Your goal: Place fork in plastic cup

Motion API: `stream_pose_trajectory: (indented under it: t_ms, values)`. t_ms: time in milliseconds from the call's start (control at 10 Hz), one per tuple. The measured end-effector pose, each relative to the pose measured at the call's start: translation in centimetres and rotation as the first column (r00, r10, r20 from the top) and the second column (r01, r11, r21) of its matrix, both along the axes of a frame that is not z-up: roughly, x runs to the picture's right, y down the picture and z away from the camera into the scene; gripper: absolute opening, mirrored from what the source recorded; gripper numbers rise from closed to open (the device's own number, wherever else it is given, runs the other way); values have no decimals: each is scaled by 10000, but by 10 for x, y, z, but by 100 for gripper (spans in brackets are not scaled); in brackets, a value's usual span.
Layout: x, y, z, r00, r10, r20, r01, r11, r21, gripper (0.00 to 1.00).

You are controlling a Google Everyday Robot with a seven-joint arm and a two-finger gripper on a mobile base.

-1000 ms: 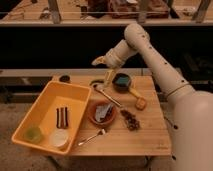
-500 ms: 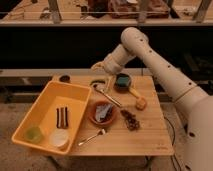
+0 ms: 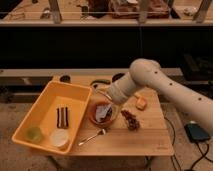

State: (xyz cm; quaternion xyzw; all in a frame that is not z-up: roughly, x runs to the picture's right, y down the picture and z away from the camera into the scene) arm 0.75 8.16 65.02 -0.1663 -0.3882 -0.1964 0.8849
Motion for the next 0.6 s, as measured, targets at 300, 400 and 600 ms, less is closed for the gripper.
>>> stream_pose_trajectory:
  t_ms: [300, 400, 600]
  values:
    - [5, 24, -14, 9991, 303, 282, -319, 9978, 577, 80]
    - [5, 24, -14, 9992, 273, 281, -290, 9974, 652, 80]
    - [9, 21, -3, 9983, -397, 419, 344, 9922, 1201, 80]
